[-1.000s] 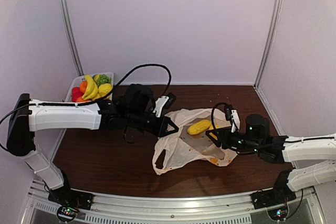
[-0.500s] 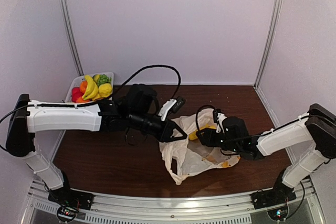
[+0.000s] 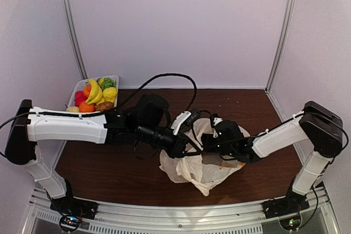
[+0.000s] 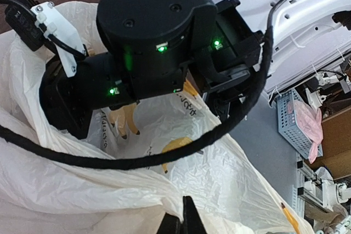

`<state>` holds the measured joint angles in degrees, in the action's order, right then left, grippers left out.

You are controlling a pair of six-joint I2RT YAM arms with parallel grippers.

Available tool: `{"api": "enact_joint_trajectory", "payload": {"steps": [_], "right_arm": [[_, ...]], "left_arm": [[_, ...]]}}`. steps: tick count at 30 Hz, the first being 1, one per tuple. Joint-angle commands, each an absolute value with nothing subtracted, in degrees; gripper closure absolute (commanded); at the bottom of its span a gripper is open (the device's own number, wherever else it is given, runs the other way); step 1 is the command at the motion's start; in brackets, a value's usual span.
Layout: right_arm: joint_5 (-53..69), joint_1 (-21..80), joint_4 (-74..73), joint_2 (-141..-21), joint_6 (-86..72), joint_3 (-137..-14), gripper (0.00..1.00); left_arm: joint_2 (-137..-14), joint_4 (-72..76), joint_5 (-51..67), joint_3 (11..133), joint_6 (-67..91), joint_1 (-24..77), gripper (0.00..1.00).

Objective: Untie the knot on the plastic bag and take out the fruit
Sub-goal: Reach into the gripper in the takeout bag, then pick up the fake fruit from the takeout bag.

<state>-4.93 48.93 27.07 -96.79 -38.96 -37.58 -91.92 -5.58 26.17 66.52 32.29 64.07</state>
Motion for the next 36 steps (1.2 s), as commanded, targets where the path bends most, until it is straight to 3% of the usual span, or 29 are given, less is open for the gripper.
{"api": "enact_joint_trajectory", "payload": {"steps": [1,12,17,22,30,36], "right_arm": [[-10.22,51.33,19.72,-99.31,-34.83,-42.02,0.17],[-16.12,54.04,11.40,-105.91,-33.50,-48.27,0.15],[-16.75,54.05,9.76,-108.11,-34.18,-49.48,0.25],[-16.08,53.97,8.96,-109.38,-35.04,-50.45,0.27],[-13.89,53.96,10.34,-104.59,-34.70,-48.75,0.57],[-10.28,53.96,14.77,-96.23,-33.32,-44.05,0.65]], "left_arm": [[-91.15,-2.99,24.50,65.75,32.68,63.98,1.00],[-90.88,-1.94,23.08,64.38,33.94,64.00,1.00],[-90.13,-2.02,21.68,63.67,34.23,63.99,1.00],[-89.55,-1.80,21.14,62.96,34.54,63.96,1.00],[-88.00,-3.46,16.21,61.65,35.47,63.90,1.00],[-86.59,-5.25,11.07,60.43,36.51,63.00,1.00]]}}
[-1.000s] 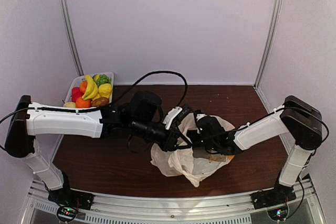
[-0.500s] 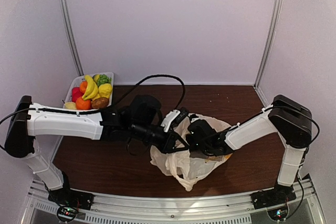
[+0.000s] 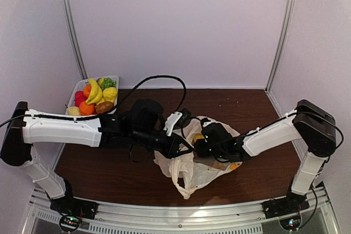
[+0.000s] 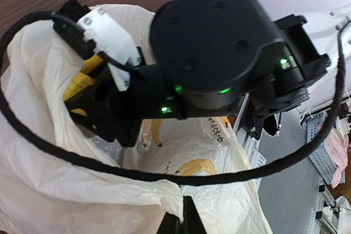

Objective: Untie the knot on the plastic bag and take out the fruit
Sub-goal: Pick up the fake fruit from the takeout bag.

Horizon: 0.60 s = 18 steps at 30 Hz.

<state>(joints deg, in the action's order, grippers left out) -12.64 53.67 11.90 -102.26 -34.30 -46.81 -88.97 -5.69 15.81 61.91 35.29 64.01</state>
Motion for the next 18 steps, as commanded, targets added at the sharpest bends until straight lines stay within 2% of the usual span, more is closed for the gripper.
{"api": "enact_joint_trajectory", "payload": {"steps": [1,10,18], "right_arm": [[-10.03,53.96,15.04,-94.87,-33.26,-43.20,0.66],[-5.58,53.96,17.61,-80.80,-29.28,-33.03,0.68],[5.42,53.95,20.71,-66.48,-25.09,-25.14,0.66]], "left_arm": [[-86.24,-5.33,10.67,59.98,36.82,62.41,1.00],[-85.28,-3.56,10.19,57.06,38.14,57.55,1.00],[-87.19,-1.41,11.22,57.88,37.84,55.17,1.00]]}}
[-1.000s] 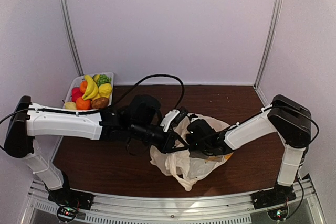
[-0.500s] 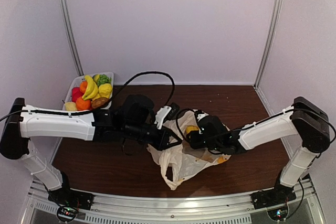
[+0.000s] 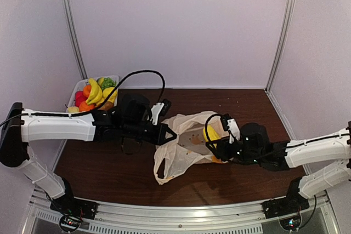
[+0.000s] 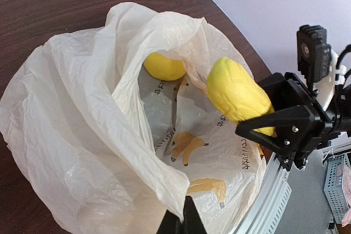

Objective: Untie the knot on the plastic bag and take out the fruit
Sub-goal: Pick up the fake fruit from the takeout bag, then pass from the right arm to the left

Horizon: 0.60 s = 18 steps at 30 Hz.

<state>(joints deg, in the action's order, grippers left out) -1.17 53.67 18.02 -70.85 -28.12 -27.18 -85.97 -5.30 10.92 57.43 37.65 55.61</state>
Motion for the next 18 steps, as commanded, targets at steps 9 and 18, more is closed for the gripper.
{"api": "enact_joint_trajectory", "payload": {"steps": [9,18], "right_arm": [[8.82,53.96,24.73,-57.13,-25.13,-23.91,0.65],[11.66,54.35,30.46,-53.27,-24.42,-24.82,0.63]], "left_arm": [[-82.93,-0.59,9.08,55.75,35.83,55.15,0.58],[-71.97,7.34,15.52,53.69,29.49,55.82,0.25]]}}
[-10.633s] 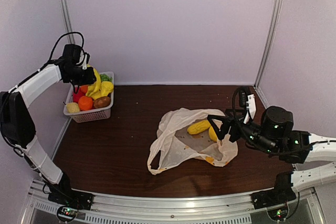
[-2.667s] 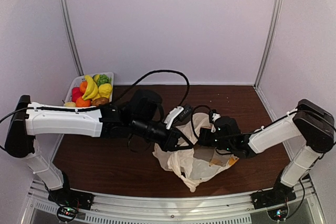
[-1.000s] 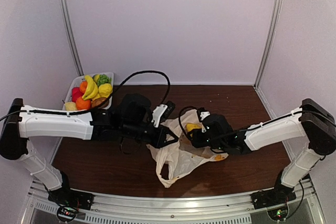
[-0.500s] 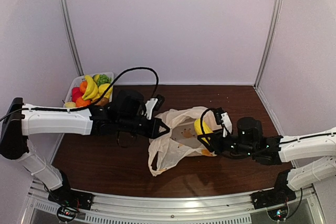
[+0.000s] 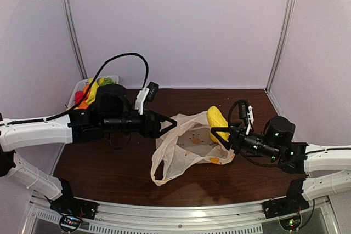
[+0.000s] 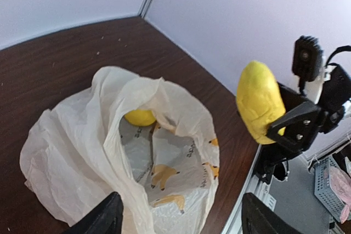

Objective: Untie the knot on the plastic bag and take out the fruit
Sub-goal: Pass from the right arm to the left

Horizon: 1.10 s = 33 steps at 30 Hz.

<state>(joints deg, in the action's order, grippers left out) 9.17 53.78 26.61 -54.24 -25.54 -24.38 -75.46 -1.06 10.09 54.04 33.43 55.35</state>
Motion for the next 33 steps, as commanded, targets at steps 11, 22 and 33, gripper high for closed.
{"api": "enact_joint_trajectory", "payload": {"steps": [11,22,33], "right_arm": [[13.24,57.39,34.98,-54.19,-23.35,-29.14,0.62],[14.59,60.06,37.25,-57.57,-23.21,-31.44,0.62],[17.90,61.13,36.48,-60.21,-22.43,-33.92,0.62]], "left_arm": [[-75.11,26.93,25.80,54.11,35.40,59.95,0.15],[-81.07,30.24,28.32,57.53,37.58,60.82,0.12],[-82.70,31.92,26.44,57.13,40.56,60.82,0.16]]}}
